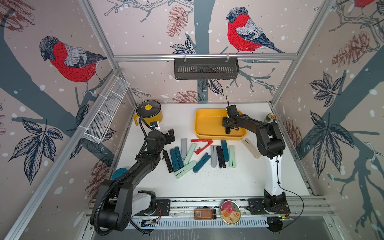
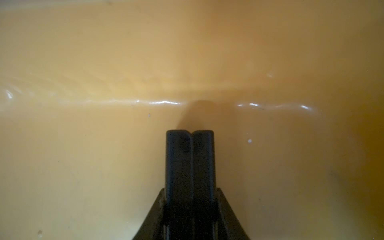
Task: Put the pruning pliers into the storage box
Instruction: Place the pruning pliers in the storage box.
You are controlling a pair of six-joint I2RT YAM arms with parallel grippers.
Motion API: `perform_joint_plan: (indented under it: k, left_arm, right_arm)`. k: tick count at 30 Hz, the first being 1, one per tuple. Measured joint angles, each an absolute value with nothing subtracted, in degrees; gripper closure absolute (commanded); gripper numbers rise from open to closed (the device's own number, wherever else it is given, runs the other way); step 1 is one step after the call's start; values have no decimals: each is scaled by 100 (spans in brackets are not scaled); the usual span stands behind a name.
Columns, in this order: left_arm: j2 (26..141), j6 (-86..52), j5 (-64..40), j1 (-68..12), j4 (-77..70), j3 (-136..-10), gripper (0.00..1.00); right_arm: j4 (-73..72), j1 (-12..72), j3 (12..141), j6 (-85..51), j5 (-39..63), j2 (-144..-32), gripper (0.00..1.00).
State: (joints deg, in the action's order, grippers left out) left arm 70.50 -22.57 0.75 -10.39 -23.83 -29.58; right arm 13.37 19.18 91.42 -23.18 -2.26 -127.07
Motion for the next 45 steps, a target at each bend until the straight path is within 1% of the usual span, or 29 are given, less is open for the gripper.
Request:
perform_joint_plan:
  k: [5, 6, 8, 11, 14, 15, 18, 21, 25, 28, 32, 35, 39, 45]
  left_arm:
    - [7561, -2526, -316, -1365, -2565, -3389, 7]
    - [7725, -2569, -438, -1420, -2613, -3514, 8]
    - [8077, -2698, -683, -1498, -2652, -3787, 10]
    - [8608, -2858, -1013, -1629, -2668, -4209, 13]
    - [9142, -2976, -1389, -1822, -2620, -4703, 15]
    - [9312, -2980, -1505, -1885, -2615, -4877, 17]
    - [9734, -3050, -1822, -2027, -2589, -5293, 19]
    - [10022, -3199, -2069, -2082, -2504, -5522, 20]
    - [10259, -3330, -2231, -2115, -2283, -5754, 21]
    - [10285, -3424, -2279, -2141, -2217, -5843, 21]
    - [10285, -3468, -2300, -2152, -2117, -5852, 21]
    - [10285, -3470, -2357, -2156, -2058, -5854, 21]
    - [10272, -3465, -2373, -2158, -1994, -5854, 21]
    - [10256, -3463, -2370, -2158, -1973, -5865, 21]
  right_arm:
    - [1365, 1944, 9297, -2818, -108, -12726, 98]
    - [1363, 1955, 9345, -2902, -73, -12755, 96]
    - [1363, 1975, 9426, -3092, -47, -12814, 84]
    - [1385, 2003, 9588, -3328, -47, -12945, 73]
    - [1485, 2062, 9876, -3472, -47, -13133, 47]
    - [1498, 2075, 9981, -3518, -16, -13198, 42]
    - [1520, 2121, 10291, -3625, 78, -13371, 31]
    - [1625, 2165, 10580, -3671, 137, -13513, 22]
    - [1704, 2206, 10637, -3726, 158, -13539, 18]
    - [1682, 2211, 10398, -3688, 176, -13373, 15]
    - [1806, 2228, 9937, -3406, 178, -13043, 13]
    - [1944, 2314, 9872, -3048, 19, -12997, 11]
    - [2134, 2467, 9915, -2611, -174, -13028, 12]
    - [2180, 2390, 10302, -2248, -539, -13353, 19]
